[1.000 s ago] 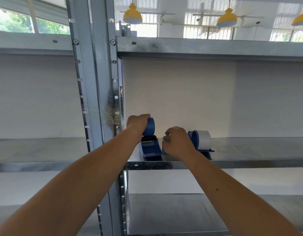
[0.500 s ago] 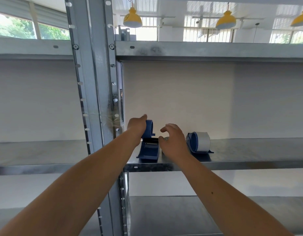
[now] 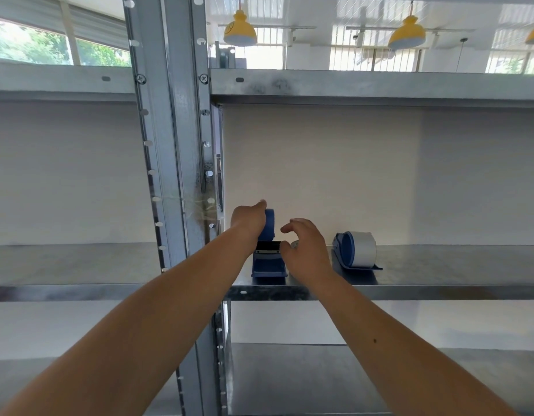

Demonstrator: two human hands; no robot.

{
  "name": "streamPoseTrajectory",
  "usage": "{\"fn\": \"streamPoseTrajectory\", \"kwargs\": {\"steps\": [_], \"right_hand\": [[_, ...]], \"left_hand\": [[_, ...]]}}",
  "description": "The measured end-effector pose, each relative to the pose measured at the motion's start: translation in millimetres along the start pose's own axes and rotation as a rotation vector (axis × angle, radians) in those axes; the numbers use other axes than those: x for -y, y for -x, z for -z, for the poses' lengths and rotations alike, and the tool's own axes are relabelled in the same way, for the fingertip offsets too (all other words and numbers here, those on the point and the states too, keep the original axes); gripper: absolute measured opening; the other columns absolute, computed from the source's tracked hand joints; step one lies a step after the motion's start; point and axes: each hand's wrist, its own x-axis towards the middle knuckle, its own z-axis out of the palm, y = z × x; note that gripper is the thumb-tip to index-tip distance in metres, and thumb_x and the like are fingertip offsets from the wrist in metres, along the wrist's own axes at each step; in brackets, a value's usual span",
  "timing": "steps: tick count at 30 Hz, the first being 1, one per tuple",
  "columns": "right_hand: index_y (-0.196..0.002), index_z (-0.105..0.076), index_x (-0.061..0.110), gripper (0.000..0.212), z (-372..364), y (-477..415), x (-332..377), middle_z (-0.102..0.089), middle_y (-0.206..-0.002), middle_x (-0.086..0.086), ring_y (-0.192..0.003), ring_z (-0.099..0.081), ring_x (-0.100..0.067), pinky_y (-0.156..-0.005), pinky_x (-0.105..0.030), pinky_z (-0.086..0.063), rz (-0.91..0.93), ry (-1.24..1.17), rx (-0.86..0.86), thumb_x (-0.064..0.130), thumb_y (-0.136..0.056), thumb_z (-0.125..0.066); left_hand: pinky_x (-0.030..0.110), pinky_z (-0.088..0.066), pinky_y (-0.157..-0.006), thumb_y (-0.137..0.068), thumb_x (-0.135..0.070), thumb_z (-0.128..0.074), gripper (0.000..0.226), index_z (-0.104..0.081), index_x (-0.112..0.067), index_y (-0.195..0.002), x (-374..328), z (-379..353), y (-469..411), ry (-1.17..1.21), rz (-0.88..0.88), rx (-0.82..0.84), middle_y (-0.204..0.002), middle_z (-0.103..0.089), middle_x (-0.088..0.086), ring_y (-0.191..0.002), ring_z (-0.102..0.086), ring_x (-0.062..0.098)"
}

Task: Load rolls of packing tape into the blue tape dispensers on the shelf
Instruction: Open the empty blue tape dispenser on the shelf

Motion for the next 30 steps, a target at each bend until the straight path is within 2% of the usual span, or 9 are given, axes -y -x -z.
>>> {"fn": "streamPoseTrajectory", "kwargs": {"steps": [3, 7, 11, 14, 18, 21, 24, 28, 30], "right_hand": [[-0.118, -0.069, 0.014, 0.027, 0.6, -1.9, 0.2, -0.059, -0.144, -0.006, -0.134, -0.053, -0.023, -0.108, -0.038, -0.047, 0.015, -0.009, -0.003, 0.007, -0.092, -0.066], [-0.118, -0.068, 0.014, 0.027, 3.5, -6.3, 1.9, -0.059, -0.142, -0.005, -0.133, -0.053, -0.021, -0.102, -0.028, -0.042, 0.015, -0.005, -0.002, 0.006, -0.092, -0.065], [-0.115, -0.069, 0.018, 0.028, 7.1, -7.0, 5.0, -0.060, -0.138, 0.001, -0.131, -0.051, -0.014, -0.103, -0.020, -0.033, 0.029, -0.048, -0.006, 0.006, -0.090, -0.065], [-0.112, -0.069, 0.019, 0.027, 11.9, -8.1, 7.9, -0.057, -0.131, 0.009, -0.125, -0.051, -0.010, -0.106, -0.023, -0.037, 0.065, -0.085, -0.025, 0.005, -0.090, -0.065], [-0.113, -0.070, 0.017, 0.027, 20.2, -11.6, 11.9, -0.057, -0.127, 0.011, -0.122, -0.052, -0.008, -0.108, -0.029, -0.041, 0.088, -0.105, -0.053, 0.004, -0.089, -0.064], [-0.120, -0.067, 0.019, 0.033, 25.1, -9.9, 12.3, -0.058, -0.128, 0.009, -0.121, -0.052, -0.008, -0.110, -0.032, -0.043, 0.090, -0.119, -0.080, 0.007, -0.089, -0.064], [-0.138, -0.057, 0.022, 0.049, 28.8, -4.1, 11.5, -0.051, -0.135, 0.012, -0.123, -0.048, -0.005, -0.112, -0.031, -0.041, 0.076, -0.131, -0.108, 0.011, -0.091, -0.066], [-0.148, -0.049, 0.019, 0.057, 33.3, 4.9, 12.1, -0.050, -0.148, 0.004, -0.133, -0.046, -0.011, -0.118, -0.035, -0.037, 0.057, -0.159, -0.118, 0.010, -0.095, -0.069], [-0.150, -0.047, 0.021, 0.056, 37.6, 9.7, 13.6, -0.048, -0.156, -0.001, -0.141, -0.045, -0.015, -0.121, -0.037, -0.035, 0.031, -0.178, -0.135, 0.015, -0.098, -0.068]], "left_hand": [[0.031, -0.042, -0.072, -0.096, -0.046, -0.063, 0.039, -0.052, -0.009, -0.101, 0.2, 0.4, 0.2, 0.007, 0.008, -0.004, -0.081, -0.051, 0.004, -0.069, -0.047, 0.018], [0.034, -0.048, -0.076, -0.091, -0.056, -0.064, 0.047, -0.049, -0.012, -0.097, 0.4, 5.3, 3.7, 0.034, 0.028, -0.040, -0.082, -0.052, 0.004, -0.071, -0.050, 0.020], [0.028, -0.036, -0.056, -0.093, -0.056, -0.057, 0.043, -0.054, -0.014, -0.098, 8.6, 12.3, 13.2, -0.037, -0.056, -0.119, -0.081, -0.057, 0.001, -0.069, -0.053, 0.015], [0.025, -0.034, -0.055, -0.093, -0.056, -0.057, 0.034, -0.053, -0.026, -0.109, 22.8, 11.5, 24.4, 0.036, -0.194, -0.148, -0.099, -0.063, -0.004, -0.077, -0.056, 0.009], [0.025, -0.038, -0.078, -0.091, -0.055, -0.059, 0.033, -0.047, -0.039, -0.117, 31.3, 8.2, 39.4, 0.028, -0.451, -0.174, -0.130, -0.053, -0.008, -0.112, -0.052, 0.013], [0.024, -0.037, -0.095, -0.091, -0.051, -0.059, 0.037, -0.053, -0.034, -0.124, 29.2, 4.7, 47.2, -0.036, -0.708, -0.188, -0.132, -0.052, -0.013, -0.125, -0.049, 0.011], [0.030, -0.041, -0.104, -0.096, -0.045, -0.058, 0.037, -0.058, -0.028, -0.128, 28.7, 0.5, 53.3, -0.123, -0.901, -0.132, -0.145, -0.054, -0.006, -0.137, -0.048, 0.015], [0.035, -0.039, -0.114, -0.101, -0.044, -0.054, 0.036, -0.057, -0.028, -0.133, 33.6, -7.4, 61.7, -0.210, -1.009, -0.080, -0.154, -0.052, -0.003, -0.145, -0.042, 0.017], [0.031, -0.034, -0.115, -0.101, -0.049, -0.050, 0.040, -0.057, -0.029, -0.135, 35.1, -13.1, 66.5, -0.205, -1.025, -0.048, -0.155, -0.052, -0.004, -0.146, -0.042, 0.015]]}}
